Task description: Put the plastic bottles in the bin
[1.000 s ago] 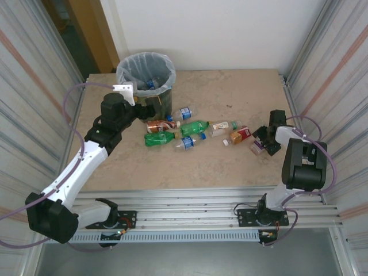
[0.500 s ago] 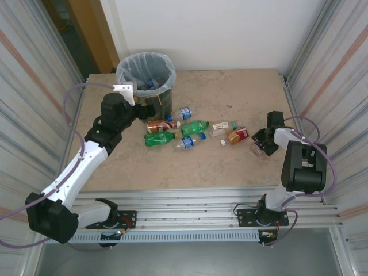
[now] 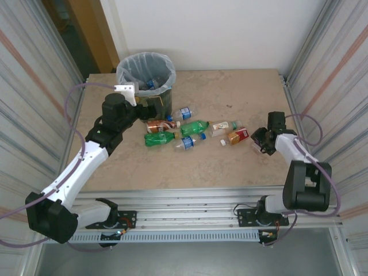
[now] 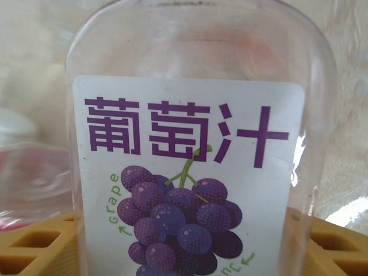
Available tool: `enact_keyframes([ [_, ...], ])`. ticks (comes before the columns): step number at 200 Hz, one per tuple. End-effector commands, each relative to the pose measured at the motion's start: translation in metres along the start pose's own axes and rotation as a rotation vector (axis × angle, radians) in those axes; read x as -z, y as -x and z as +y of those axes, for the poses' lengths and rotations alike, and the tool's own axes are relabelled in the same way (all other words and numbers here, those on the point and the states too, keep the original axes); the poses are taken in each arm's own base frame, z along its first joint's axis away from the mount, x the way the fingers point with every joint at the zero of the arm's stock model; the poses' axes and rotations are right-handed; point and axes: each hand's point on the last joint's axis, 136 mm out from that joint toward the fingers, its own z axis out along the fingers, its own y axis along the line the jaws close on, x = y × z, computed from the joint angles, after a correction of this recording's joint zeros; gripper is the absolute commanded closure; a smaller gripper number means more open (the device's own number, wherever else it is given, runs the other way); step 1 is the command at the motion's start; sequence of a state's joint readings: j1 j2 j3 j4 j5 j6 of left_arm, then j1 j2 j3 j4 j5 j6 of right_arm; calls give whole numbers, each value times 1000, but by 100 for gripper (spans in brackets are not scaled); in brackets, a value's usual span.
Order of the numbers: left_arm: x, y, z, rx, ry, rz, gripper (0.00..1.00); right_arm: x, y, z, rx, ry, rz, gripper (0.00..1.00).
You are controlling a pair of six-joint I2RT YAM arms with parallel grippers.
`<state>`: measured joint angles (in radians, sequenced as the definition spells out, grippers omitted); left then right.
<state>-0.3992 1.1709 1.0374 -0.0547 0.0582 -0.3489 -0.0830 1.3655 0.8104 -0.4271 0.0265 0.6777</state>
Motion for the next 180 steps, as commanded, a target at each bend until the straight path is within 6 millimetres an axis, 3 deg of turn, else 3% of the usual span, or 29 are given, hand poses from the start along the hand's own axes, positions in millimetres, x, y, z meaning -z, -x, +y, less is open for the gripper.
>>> enact_keyframes([
  [1,10,20,-20,-14,-50,-56,1,33,10,19,119,60,-110,62],
  [35,13,28,-42,-53,-91,-73,1,87,13,68,285,244,-293,64],
  [53,13,29,-57,-60,-139,-71,1,115,5,99,394,358,-379,64],
  [56,13,30,-59,-62,-149,-70,2,127,5,103,407,391,-409,64],
  [93,11,31,-113,-124,-345,-4,3,184,-22,153,608,619,-535,65],
  [142,19,28,-178,-258,-558,115,5,221,-56,193,837,749,-604,65],
  [180,17,17,-204,-320,-609,191,8,239,-77,218,951,825,-626,65],
])
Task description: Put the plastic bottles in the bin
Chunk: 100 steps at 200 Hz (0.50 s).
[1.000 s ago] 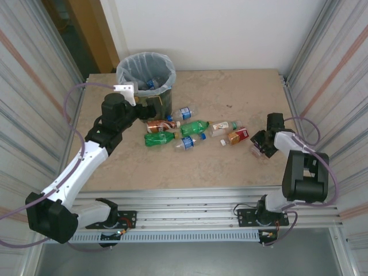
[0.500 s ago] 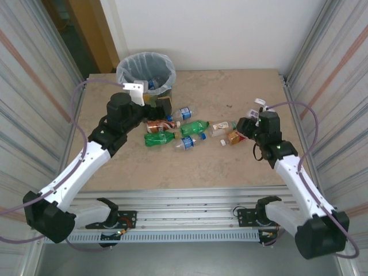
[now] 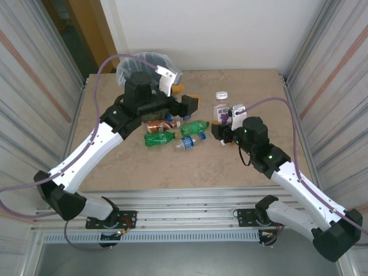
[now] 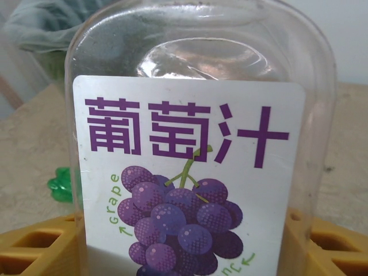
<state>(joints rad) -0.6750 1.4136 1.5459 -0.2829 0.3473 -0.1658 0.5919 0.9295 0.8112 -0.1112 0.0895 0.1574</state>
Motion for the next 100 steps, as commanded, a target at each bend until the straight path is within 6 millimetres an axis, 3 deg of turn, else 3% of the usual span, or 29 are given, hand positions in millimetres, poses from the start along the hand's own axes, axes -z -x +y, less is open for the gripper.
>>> enact_keyframes([
  [1,-4,-7,-19,-48,-73,77,8,4,39,19,104,44,-109,65],
  [48,-19,-11,-17,23,-88,90,14,4,50,50,191,119,-140,65],
  [53,-20,-11,-17,27,-85,88,14,-5,43,53,204,122,-115,65],
  [100,-28,-18,-10,56,-65,97,15,-10,45,69,243,152,-122,65],
])
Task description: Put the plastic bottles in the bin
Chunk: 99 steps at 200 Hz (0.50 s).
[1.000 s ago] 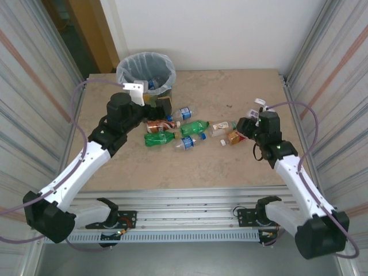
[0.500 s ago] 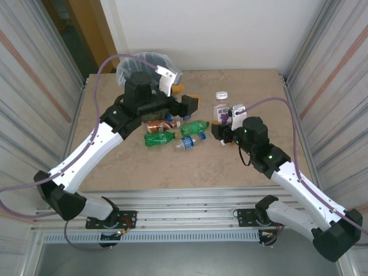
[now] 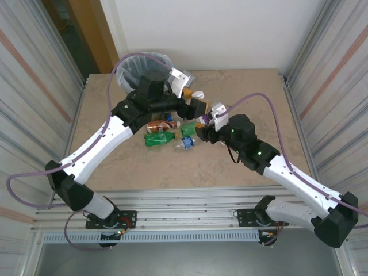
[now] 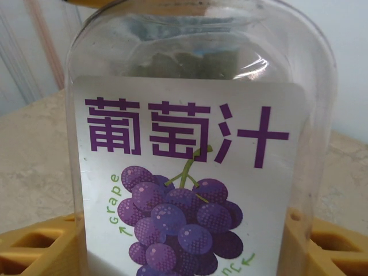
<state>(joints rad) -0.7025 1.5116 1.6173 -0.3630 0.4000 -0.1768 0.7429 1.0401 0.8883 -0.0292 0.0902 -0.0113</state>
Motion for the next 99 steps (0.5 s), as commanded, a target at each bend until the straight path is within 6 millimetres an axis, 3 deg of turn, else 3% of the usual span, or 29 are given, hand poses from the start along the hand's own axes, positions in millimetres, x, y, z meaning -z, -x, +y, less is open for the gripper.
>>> enact_keyframes([
  [1,0,5,-1,12,-5,-17,16,2,30,3,43,-2,-78,65],
  [36,-3,-3,4,22,14,11,27,0,32,4,55,-2,-82,65],
  [99,-4,-13,21,63,50,33,34,2,35,3,67,-6,-98,65],
])
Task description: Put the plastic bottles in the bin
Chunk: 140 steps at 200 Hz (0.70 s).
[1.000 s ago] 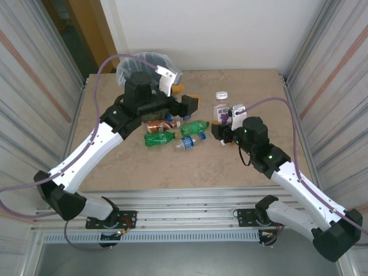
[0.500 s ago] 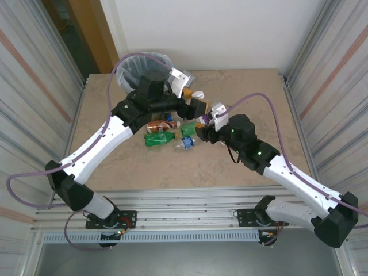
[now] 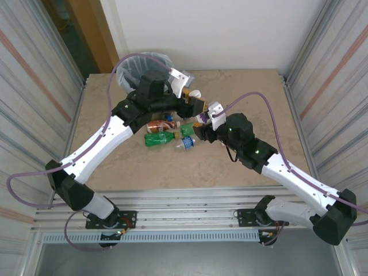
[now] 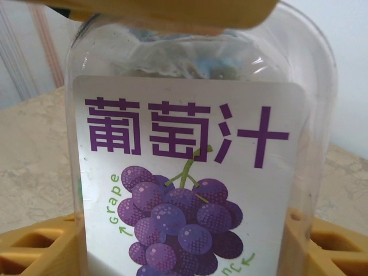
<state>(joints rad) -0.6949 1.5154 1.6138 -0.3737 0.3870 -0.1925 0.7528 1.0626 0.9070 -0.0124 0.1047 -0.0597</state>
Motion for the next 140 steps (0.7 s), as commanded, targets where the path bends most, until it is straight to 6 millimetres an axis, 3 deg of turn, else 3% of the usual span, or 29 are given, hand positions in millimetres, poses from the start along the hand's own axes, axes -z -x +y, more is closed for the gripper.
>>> enact_keyframes([
  [1,-3,-9,14,38,27,22,33,6,29,0,18,-2,-85,65],
  [18,-4,-12,19,55,29,28,21,6,29,0,18,-4,-87,65],
  [32,-3,-13,21,62,29,32,19,6,28,-1,19,-4,-83,65],
  [70,-7,-14,17,63,-5,41,34,3,27,0,21,-1,-81,65],
  [129,-14,-20,10,75,-64,71,35,-3,30,0,27,-4,-84,65],
  [140,-15,-22,10,74,-67,80,40,-2,31,0,27,-5,-85,65],
])
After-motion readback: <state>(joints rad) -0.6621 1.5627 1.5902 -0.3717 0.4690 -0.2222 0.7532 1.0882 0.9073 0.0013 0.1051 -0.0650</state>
